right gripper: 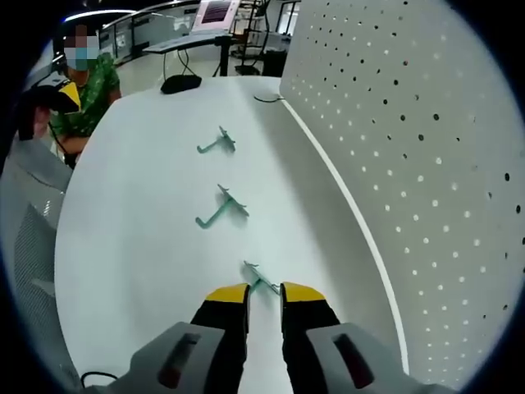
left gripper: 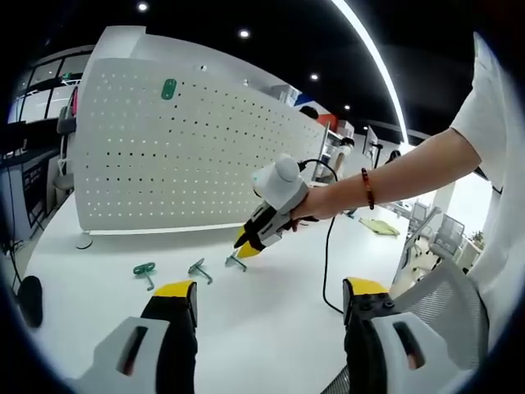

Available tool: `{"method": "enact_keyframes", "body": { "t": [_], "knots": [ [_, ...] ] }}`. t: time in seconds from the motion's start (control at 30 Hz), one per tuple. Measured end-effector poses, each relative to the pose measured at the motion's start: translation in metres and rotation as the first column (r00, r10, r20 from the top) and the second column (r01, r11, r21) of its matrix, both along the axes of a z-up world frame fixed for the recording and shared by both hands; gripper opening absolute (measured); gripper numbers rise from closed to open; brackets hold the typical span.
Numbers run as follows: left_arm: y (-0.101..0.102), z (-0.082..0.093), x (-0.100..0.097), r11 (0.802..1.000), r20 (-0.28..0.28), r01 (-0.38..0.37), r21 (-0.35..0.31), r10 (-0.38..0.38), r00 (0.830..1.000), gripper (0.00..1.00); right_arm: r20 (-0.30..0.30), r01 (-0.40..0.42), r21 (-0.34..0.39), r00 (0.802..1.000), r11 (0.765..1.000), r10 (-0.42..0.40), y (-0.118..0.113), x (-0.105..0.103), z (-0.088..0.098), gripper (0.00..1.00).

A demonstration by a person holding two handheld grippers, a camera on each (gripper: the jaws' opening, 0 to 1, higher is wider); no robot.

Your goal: Insert the hook assembly into the mounting plate slot until the hook locks in place.

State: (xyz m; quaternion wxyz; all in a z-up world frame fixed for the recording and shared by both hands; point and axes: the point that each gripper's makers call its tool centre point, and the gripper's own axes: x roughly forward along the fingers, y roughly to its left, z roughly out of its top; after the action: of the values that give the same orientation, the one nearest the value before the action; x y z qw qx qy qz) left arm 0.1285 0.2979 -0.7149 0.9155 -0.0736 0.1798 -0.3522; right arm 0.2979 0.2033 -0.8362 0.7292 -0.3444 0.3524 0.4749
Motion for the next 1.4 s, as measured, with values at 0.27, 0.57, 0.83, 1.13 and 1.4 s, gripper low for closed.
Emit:
{"method": "enact_keyframes", "body": {
  "t": [0.27,0.57,0.83,1.13,1.4],
  "knots": [
    [0.002,-0.002,0.000,1.000,-0.003,-0.006,0.011,0.006,1.000,0.74,-0.025,0.022,-0.003,0.999,1.000,-0.022,-0.001,-0.004,-0.004,0.11],
    [0.001,-0.003,0.000,1.000,-0.005,-0.004,0.009,0.004,1.000,0.74,-0.042,0.063,-0.009,0.997,0.998,-0.064,-0.007,-0.008,-0.007,0.04],
    [0.001,-0.001,0.001,1.000,-0.002,-0.003,0.007,0.003,1.000,0.73,-0.035,0.059,-0.027,0.998,0.998,-0.060,-0.007,-0.012,-0.007,0.00],
    [-0.001,0.001,0.001,1.000,0.003,0.001,0.006,-0.001,1.000,0.73,-0.018,0.060,-0.016,0.998,0.998,-0.060,-0.003,-0.015,-0.003,0.00],
    [-0.001,0.004,0.002,1.000,-0.002,-0.004,-0.017,0.004,1.000,0.73,0.020,0.094,0.045,0.995,0.995,-0.095,-0.001,-0.013,0.013,0.00]
  ]
}}
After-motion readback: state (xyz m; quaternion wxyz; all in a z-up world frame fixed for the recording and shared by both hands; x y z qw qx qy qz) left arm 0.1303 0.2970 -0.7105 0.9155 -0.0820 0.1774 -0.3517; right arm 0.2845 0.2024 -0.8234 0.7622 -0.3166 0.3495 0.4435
